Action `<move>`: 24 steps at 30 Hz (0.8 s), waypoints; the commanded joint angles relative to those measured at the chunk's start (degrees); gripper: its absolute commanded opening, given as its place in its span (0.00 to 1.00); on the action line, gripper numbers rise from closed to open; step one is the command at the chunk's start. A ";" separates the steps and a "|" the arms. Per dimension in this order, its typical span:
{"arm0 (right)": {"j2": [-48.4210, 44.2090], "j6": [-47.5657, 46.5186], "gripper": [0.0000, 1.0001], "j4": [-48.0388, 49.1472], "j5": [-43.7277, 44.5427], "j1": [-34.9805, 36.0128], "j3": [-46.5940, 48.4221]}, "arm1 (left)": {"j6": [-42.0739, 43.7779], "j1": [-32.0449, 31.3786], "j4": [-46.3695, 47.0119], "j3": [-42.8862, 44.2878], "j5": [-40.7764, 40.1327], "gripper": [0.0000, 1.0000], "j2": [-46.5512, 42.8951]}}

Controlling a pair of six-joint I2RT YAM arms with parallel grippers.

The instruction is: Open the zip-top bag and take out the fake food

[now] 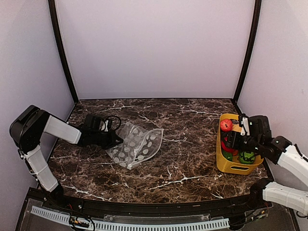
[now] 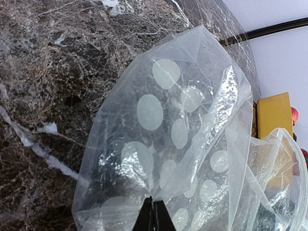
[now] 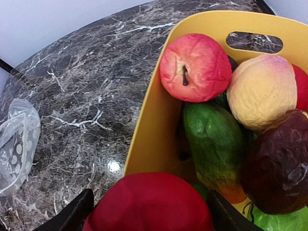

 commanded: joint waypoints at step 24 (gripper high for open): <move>8.64 -7.20 0.99 6.04 1.80 -0.38 5.79 | 4.26 5.70 -7.59 2.44 -4.05 0.01 -4.57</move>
